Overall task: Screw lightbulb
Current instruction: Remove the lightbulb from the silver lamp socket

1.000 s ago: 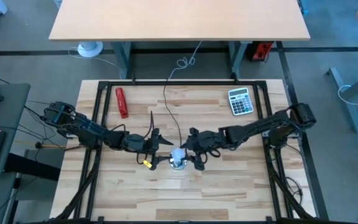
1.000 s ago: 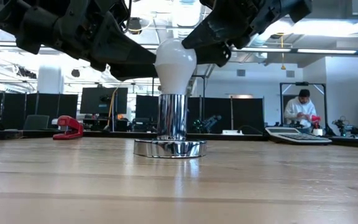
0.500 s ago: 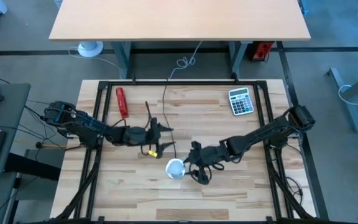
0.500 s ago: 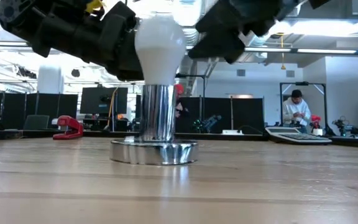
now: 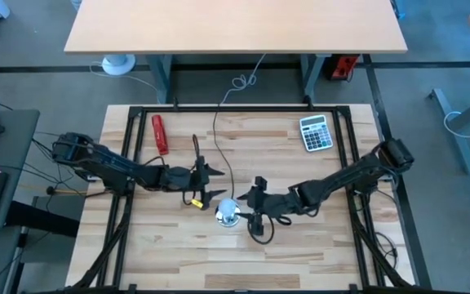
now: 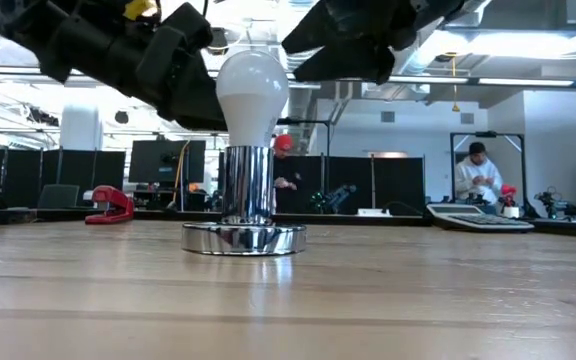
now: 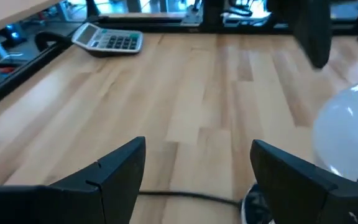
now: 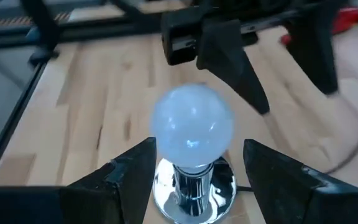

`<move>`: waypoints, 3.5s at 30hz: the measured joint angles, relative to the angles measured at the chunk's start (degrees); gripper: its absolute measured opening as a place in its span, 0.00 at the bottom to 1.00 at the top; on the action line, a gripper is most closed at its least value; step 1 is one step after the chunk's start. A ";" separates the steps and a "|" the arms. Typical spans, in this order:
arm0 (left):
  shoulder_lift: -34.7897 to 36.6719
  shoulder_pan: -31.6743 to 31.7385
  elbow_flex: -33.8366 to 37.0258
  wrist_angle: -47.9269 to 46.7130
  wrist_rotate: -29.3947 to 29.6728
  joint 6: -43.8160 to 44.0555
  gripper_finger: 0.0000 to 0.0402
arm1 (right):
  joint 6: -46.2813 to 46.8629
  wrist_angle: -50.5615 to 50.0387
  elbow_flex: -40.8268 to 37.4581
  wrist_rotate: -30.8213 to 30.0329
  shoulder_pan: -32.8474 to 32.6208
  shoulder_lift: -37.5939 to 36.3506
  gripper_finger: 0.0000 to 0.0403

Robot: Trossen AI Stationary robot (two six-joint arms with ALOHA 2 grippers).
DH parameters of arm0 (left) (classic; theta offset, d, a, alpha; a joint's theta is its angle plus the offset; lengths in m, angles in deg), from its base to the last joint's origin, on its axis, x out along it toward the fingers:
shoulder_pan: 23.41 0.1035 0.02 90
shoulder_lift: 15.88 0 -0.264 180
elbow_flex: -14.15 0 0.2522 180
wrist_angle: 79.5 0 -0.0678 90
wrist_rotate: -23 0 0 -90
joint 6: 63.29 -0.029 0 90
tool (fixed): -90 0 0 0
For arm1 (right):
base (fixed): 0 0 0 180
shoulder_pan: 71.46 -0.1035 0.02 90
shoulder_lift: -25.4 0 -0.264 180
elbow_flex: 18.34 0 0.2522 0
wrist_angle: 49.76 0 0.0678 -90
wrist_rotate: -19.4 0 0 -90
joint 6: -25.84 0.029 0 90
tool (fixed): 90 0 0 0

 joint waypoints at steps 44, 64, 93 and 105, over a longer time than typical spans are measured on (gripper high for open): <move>-5.28 4.18 8.52 26.42 -36.19 -5.29 0.69 | -14.03 42.55 7.89 -44.87 -10.15 27.92 0.61; -5.24 2.57 8.61 23.98 -35.49 -0.80 0.52 | -13.33 39.00 7.74 -40.33 -7.54 27.21 0.52; -5.31 -4.96 8.59 23.99 -24.29 5.44 0.52 | -10.41 22.23 -2.29 -5.41 2.64 11.12 0.52; -4.33 -9.07 8.70 23.29 -16.28 9.30 0.52 | -14.37 20.17 -2.34 3.43 6.70 10.54 0.52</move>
